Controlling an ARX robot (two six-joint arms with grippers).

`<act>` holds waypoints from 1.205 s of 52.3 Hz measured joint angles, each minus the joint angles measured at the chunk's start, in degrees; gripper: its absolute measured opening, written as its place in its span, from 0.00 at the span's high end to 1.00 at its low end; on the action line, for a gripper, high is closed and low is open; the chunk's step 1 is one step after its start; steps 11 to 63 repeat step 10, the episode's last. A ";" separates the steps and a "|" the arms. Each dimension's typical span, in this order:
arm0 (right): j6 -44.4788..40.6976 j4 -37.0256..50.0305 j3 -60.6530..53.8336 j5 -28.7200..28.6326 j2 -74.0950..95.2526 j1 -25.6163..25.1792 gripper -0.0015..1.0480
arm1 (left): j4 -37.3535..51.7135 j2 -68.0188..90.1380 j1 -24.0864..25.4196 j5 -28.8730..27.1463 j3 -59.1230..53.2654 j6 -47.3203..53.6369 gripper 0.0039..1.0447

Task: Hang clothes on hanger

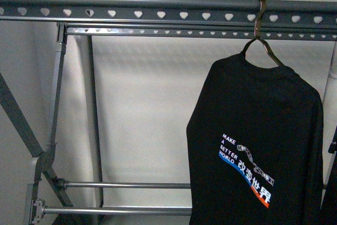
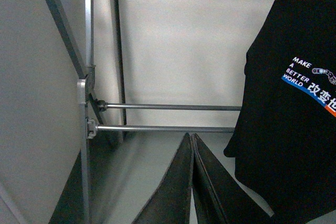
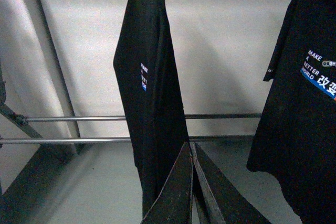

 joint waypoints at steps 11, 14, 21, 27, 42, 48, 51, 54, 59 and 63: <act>-0.09 0.00 0.00 0.00 0.00 0.00 0.87 | 0.00 0.00 0.00 0.02 0.00 -0.02 0.94; -0.09 0.00 0.00 0.00 0.00 0.00 0.87 | 0.00 0.00 0.00 0.02 0.00 -0.02 0.94; -0.09 0.00 0.00 0.00 0.00 0.00 0.87 | 0.00 0.00 0.00 0.02 0.00 -0.02 0.94; -0.09 0.00 0.00 0.00 0.00 0.00 0.87 | 0.00 0.00 0.00 0.02 0.00 -0.02 0.94; -0.09 0.00 0.00 0.00 0.00 0.00 0.87 | 0.00 0.00 0.00 0.02 0.00 -0.02 0.94; -0.09 0.00 0.00 0.00 0.00 0.00 0.87 | 0.00 0.00 0.00 0.02 0.00 -0.02 0.94; -0.09 0.00 0.00 0.00 0.00 0.00 0.87 | 0.00 0.00 0.00 0.02 0.00 -0.02 0.94; -0.09 0.00 0.00 0.00 0.00 0.00 0.87 | 0.00 0.00 0.00 0.02 0.00 -0.02 0.94; -0.09 0.00 0.00 0.00 0.00 0.00 0.87 | 0.00 0.00 0.00 0.02 0.00 -0.02 0.94; -0.09 0.00 0.00 0.00 0.00 0.00 0.87 | 0.00 0.00 0.00 0.02 0.00 -0.02 0.94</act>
